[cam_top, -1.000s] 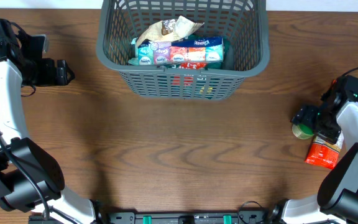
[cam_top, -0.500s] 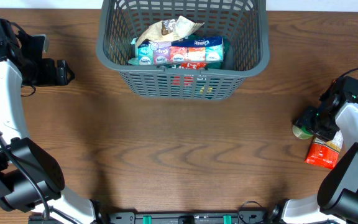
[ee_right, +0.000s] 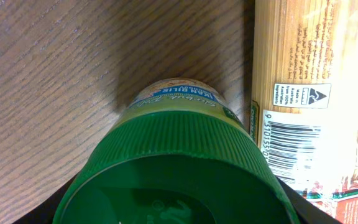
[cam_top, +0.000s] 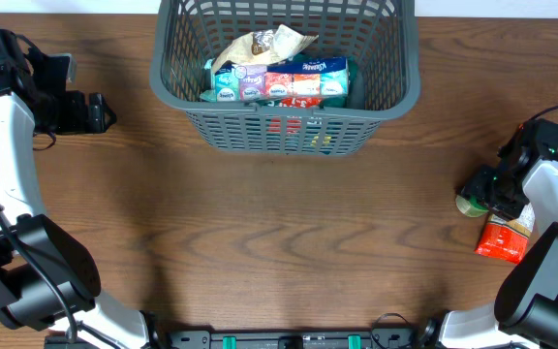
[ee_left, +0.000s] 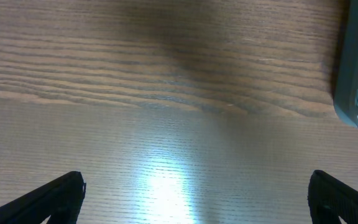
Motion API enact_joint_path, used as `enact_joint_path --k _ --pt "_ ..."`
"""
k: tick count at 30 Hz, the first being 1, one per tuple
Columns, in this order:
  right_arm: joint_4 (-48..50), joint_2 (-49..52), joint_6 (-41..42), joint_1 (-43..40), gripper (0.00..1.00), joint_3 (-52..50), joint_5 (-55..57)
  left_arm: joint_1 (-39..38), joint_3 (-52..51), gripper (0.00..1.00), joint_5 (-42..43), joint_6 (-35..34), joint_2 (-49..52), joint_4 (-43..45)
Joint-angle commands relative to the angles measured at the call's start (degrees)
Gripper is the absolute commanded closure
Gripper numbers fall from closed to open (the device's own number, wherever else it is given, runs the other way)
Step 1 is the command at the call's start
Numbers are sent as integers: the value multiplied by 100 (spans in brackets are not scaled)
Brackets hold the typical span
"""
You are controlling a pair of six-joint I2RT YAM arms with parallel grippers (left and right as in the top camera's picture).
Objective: Pack container
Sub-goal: 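Lift the Knorr jar and carry it left into the basket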
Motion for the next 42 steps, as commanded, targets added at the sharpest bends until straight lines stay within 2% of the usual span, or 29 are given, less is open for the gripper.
enact_joint_path --k 1,13,20,30,34,38,42 --pt "-96 -212 -7 42 99 175 -26 -13 -20 1 55 76 -70 -24" --pt "-581 -1200 -173 527 99 1296 -22 -13 -20 1 55 76 -70 2" --pt "-455 -1705 -566 1556 99 2319 142 -13 -20 1 52 76 -70 2" --pt "-164 -1646 -1051 3250 99 4006 326 -13 -20 1 55 74 -70 0" --pt "-87 -1517 -1694 3805 99 4378 -269 -13 -20 1 55 74 -70 2" --pt "-57 -1220 -2339 4129 99 4450 -1478 -13 -20 1 57 74 -70 2" --pt "107 -680 -2142 4227 99 4450 -1604 -13 -20 1 59 74 -70 0"
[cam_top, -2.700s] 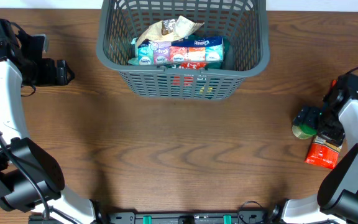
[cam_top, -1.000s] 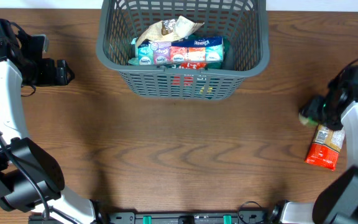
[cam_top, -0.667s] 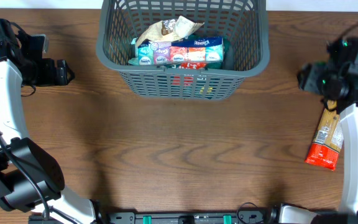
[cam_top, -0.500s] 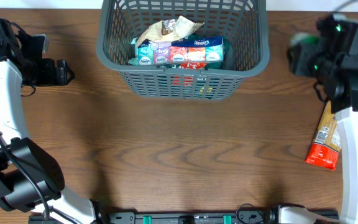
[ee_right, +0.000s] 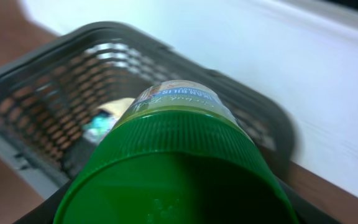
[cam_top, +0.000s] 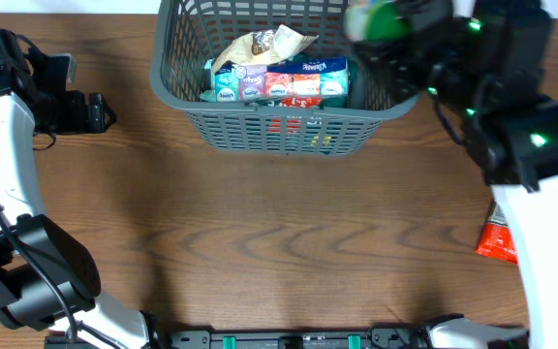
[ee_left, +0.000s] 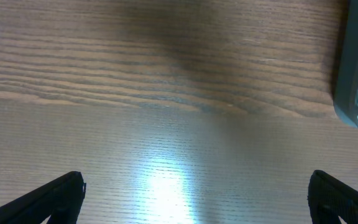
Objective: Pack container
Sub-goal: 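Lift the Knorr jar and carry it left into the basket, then release the jar in the basket and withdraw the right gripper right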
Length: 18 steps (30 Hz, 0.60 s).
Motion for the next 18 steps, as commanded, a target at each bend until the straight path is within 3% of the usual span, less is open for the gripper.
enact_joint_path --k 1,9,18 --pt "129 629 -52 72 99 66 -284 -13 -20 1 57 74 -70 -7" --pt "232 1714 487 70 99 66 1174 -13 -20 1 92 70 -70 -11" --pt "168 2424 568 63 99 66 1327 -13 -20 1 96 57 -70 -2"
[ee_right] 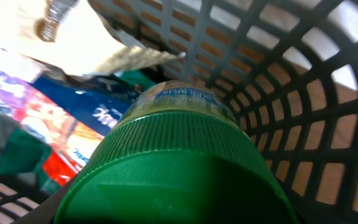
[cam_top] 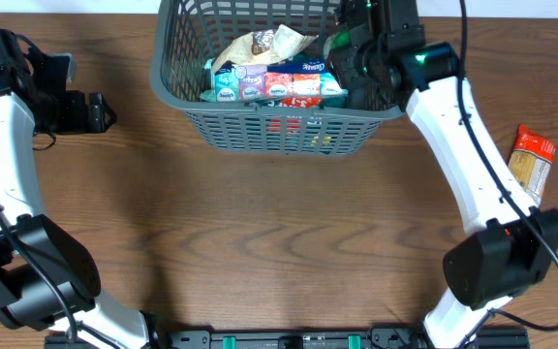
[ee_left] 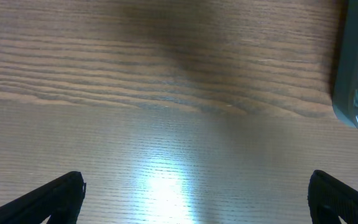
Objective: Pack container
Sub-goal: 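Release the jar in the basket and withdraw the right gripper right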
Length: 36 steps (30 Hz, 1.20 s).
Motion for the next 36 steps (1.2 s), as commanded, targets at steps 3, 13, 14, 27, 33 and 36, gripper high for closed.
enact_joint_path --k 3,13,14,27,33,36 --pt "-140 306 120 -7 96 70 160 -13 -20 1 76 57 -70 11" --pt "-629 -120 -79 9 1 295 -245 -13 -20 1 76 57 -70 13" --pt "-632 -280 -146 -2 1 396 -398 -13 -20 1 76 57 -70 13" --pt "-2487 -1408 1759 -1414 1 2437 1733 -17 -20 1 79 50 -72 -114" --pt "-4444 -1392 3383 -3169 1 2614 1591 -221 -20 1 74 59 -164 -149" --pt "-5101 -1370 3574 -3921 1 2601 1502 -350 -20 1 68 81 -245 -98"
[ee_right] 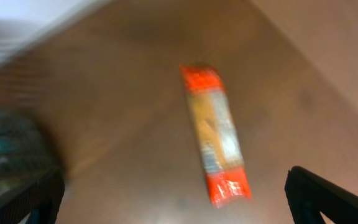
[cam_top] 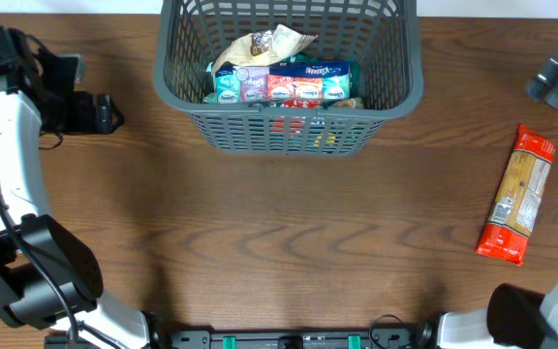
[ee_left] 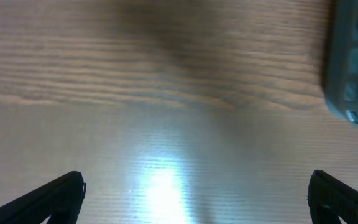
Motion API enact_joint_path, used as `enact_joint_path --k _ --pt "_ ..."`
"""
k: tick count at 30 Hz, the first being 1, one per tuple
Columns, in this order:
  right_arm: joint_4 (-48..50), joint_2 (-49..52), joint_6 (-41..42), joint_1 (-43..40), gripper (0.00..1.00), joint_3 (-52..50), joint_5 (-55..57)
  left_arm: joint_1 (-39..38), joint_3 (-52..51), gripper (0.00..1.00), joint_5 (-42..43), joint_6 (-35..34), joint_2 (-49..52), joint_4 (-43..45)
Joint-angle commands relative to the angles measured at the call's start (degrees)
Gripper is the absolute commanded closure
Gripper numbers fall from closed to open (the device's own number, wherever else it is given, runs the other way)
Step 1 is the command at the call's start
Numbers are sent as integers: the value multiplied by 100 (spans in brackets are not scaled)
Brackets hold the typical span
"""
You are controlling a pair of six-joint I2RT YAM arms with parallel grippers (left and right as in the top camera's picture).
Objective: Pack container
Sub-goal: 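Release the jar in the basket and withdraw the right gripper right, then lower the right gripper onto the spaghetti pack and grasp it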
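Note:
The grey slatted basket (cam_top: 289,131) stands at the back middle of the table, holding tissue packs (cam_top: 279,82) and a crumpled bag (cam_top: 260,44). I cannot make out a green-lidded jar among them. A long orange-and-red pasta packet (cam_top: 517,194) lies on the wood at the right, and it appears blurred in the right wrist view (ee_right: 215,143). My right gripper hangs open and empty (ee_right: 176,199) at the far right, behind the packet. My left gripper (cam_top: 95,111) is open over bare wood (ee_left: 194,199) left of the basket.
The basket's left wall (ee_left: 353,62) shows at the right edge of the left wrist view. The table's back edge runs just behind the basket. Brown wood lies between the basket and the front edge.
My right gripper was down in the basket's right side, shut on the green-lidded jar. Now it is open and empty at the table's far right, above the pasta packet. The left arm shifted slightly.
My right gripper first held the green-lidded jar on the table beside the pasta packet. Then it held the jar in the air by the basket's right rim, then inside the basket. Now it is back at the right without the jar. The left gripper stayed open.

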Motion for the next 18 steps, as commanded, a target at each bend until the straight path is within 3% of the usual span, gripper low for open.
enact_joint_path --k 1,5,10,18 --pt "-358 46 767 -710 1 -26 -46 -153 -20 1 52 83 -251 33" --pt "-474 46 702 -1342 1 -275 -332 -151 -20 1 48 79 -267 35" --pt "-264 55 525 -1792 1 -1325 -525 -153 -20 1 11 83 -267 42" --pt "1657 59 -699 -1869 1 -4061 -892 -153 -20 1 11 92 -267 98"
